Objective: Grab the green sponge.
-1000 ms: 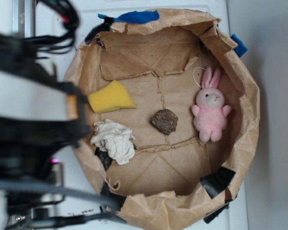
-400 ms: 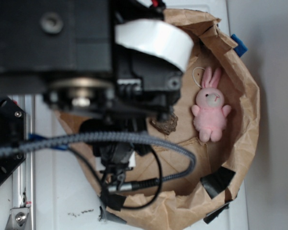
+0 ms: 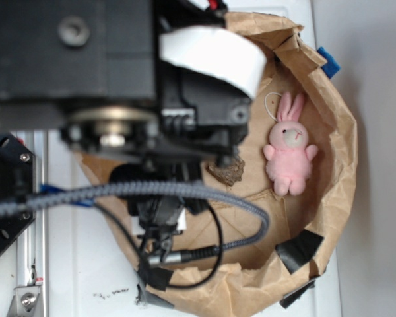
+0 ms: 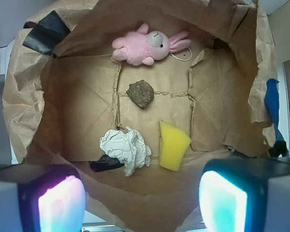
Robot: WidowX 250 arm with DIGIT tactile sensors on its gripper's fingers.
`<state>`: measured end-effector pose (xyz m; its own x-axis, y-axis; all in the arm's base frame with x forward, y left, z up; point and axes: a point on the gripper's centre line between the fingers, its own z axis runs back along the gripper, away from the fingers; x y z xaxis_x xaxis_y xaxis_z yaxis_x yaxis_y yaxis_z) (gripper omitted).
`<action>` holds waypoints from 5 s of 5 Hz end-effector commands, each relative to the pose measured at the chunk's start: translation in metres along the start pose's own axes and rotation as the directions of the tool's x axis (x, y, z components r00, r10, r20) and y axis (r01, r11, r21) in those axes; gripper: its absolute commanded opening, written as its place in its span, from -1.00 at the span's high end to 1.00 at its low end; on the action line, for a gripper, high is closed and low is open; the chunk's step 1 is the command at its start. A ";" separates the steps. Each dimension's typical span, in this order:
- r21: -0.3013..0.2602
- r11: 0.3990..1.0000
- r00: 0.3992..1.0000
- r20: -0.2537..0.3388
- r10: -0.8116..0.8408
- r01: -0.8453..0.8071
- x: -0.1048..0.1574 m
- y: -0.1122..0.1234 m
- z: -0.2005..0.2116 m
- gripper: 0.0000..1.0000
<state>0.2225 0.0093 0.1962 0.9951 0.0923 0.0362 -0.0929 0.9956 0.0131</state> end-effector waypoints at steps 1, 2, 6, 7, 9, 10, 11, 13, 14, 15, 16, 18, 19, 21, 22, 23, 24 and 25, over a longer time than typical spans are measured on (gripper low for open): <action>0.040 0.998 0.999 -0.022 0.050 -0.049 0.014 0.027 -0.068 -1.00; 0.061 0.995 0.996 -0.026 0.082 -0.081 0.011 0.031 -0.092 -1.00; 0.078 0.977 0.980 0.013 0.197 -0.197 0.004 0.081 -0.123 -1.00; 0.061 0.971 0.972 0.020 0.232 -0.233 0.002 0.079 -0.124 -1.00; 0.016 0.958 0.958 0.023 0.285 -0.285 0.007 0.048 -0.128 -1.00; 0.003 0.958 0.957 0.044 0.286 -0.287 0.011 0.042 -0.122 -1.00; 0.003 0.953 0.952 0.047 0.301 -0.302 0.010 0.037 -0.127 -1.00; 0.009 0.955 0.955 0.031 0.296 -0.296 -0.003 0.030 -0.138 -1.00; 0.017 0.961 0.961 -0.001 0.277 -0.277 -0.010 0.023 -0.151 -1.00; 0.036 0.963 0.964 -0.018 0.266 -0.266 -0.018 0.018 -0.158 -1.00; 0.044 0.965 0.965 -0.030 0.262 -0.260 -0.021 0.019 -0.160 -1.00; 0.019 0.963 0.962 -0.046 0.269 -0.269 -0.026 0.017 -0.159 1.00; 0.018 0.968 0.967 -0.037 0.251 -0.250 -0.033 0.011 -0.158 1.00; 0.010 0.969 0.969 -0.036 0.245 -0.245 -0.041 0.005 -0.157 1.00; 0.012 0.970 0.970 -0.033 0.243 -0.242 -0.047 0.001 -0.156 1.00; 0.010 0.965 0.965 -0.031 0.261 -0.260 -0.047 0.004 -0.152 1.00; 0.009 0.967 0.968 0.002 0.253 -0.253 -0.027 0.023 -0.133 1.00; -0.002 0.969 0.968 0.054 0.245 -0.245 -0.004 0.043 -0.107 1.00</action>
<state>0.2141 0.0458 0.0799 0.9495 0.3107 0.0440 -0.3113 0.9503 0.0066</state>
